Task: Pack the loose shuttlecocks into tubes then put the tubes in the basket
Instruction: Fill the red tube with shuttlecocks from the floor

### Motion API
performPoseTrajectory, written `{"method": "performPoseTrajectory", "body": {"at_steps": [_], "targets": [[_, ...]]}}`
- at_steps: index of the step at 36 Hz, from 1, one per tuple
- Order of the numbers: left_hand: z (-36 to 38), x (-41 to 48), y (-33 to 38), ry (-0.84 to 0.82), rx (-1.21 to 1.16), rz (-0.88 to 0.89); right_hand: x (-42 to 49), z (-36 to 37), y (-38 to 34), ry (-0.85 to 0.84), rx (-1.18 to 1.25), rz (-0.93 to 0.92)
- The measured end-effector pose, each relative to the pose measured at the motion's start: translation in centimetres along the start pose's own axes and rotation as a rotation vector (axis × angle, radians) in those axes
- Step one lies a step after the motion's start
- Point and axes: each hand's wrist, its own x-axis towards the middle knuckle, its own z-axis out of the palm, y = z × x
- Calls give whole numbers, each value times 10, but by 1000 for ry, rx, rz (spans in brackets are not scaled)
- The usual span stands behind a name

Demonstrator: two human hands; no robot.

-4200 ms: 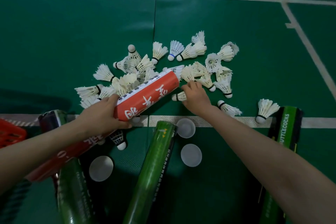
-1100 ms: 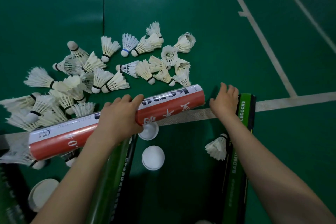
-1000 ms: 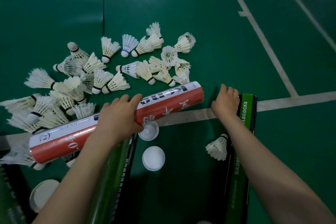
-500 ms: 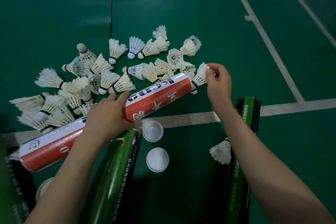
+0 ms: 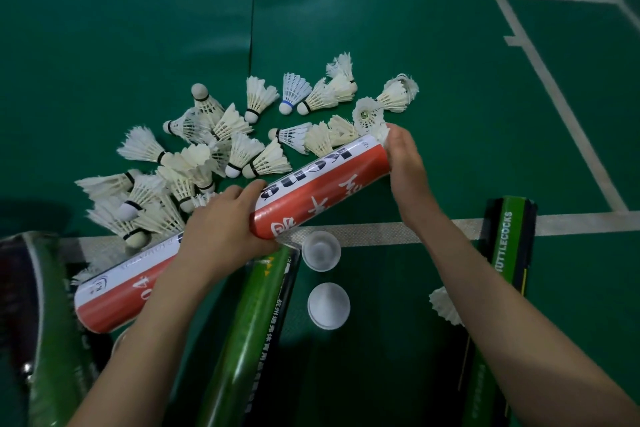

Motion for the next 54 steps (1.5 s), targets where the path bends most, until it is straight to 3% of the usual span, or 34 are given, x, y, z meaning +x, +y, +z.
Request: {"method": "performPoseTrajectory", "body": {"at_steps": [9,11,13,15,17,22,30,37,45,54], "targets": [[3,1,1,40,-8,-40,-10,3,6,-250,24,-38],[4,3,2,41,0,-53,-4,1,5,-190,113,11],[5,4,4,32,17,-75,5,0,5,-18,121,47],[5,6,4,24,20,-106,17,-3,14,157,-24,31],[6,6,4,19,13,-133,29,-8,28,222,-230,16],[8,4,6,18,-17,-138,43,-13,56,83,-603,34],[15,2,5,-8,-37,-130,30,-6,65,143,-846,-140],[11,1,1,3,-35,-137,12,-19,34,222,-327,-132],[9,-2,3,11,-63,-102,16,-21,1,217,92,-138],[7,-4,3,21,-95,-53,11,-10,-3,-7,125,-85]]}}
